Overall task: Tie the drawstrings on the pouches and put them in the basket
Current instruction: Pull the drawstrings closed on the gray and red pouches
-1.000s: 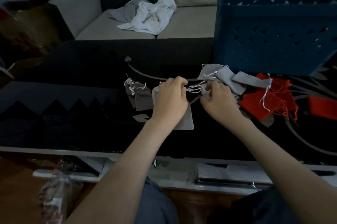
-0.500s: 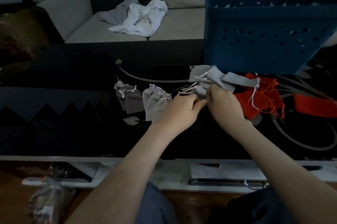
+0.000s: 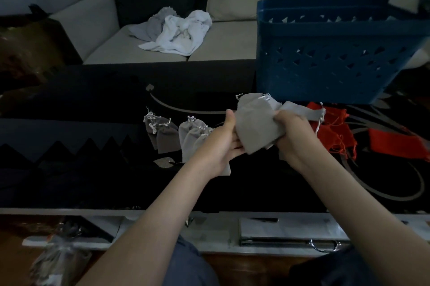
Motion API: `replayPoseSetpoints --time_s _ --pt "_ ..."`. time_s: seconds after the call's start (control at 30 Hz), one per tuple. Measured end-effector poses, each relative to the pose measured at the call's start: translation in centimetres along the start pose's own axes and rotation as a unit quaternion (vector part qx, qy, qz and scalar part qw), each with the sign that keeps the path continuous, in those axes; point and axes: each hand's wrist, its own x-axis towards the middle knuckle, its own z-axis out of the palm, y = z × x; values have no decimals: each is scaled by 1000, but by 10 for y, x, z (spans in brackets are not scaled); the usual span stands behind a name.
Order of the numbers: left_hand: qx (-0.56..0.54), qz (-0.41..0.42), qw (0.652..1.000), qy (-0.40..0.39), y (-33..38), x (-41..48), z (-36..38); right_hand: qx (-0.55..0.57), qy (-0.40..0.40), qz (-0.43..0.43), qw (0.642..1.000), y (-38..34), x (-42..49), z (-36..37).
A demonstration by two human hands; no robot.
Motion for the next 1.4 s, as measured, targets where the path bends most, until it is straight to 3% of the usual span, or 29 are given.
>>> replayPoseSetpoints --time_s 0.07,0.13,0.27,0.4,0.53,0.8,1.03,1.27,1.4 --pt "-116 2 993 37 4 0 -5 -28 -61 38 997 1 -2 2" --pt "-155 24 985 71 6 -1 -10 -68 -105 51 991 3 -5 5" --pt "-1 126 990 55 -3 -5 -13 -58 -100 68 991 5 -1 6" --pt "60 134 989 28 -4 -9 -15 -65 -68 74 993 11 6 9" --pt "41 118 992 18 -1 -18 -15 -40 -55 48 996 16 4 14" --pt "-13 144 984 100 4 -15 -26 -117 -92 26 988 22 3 15" --pt "-34 148 982 108 3 -14 -23 -31 -120 8 992 17 2 14" --pt "-79 99 983 133 9 -17 -25 118 -160 -3 980 13 7 9" --pt "-123 101 977 138 9 -16 -29 209 -131 -27 969 -1 15 1"
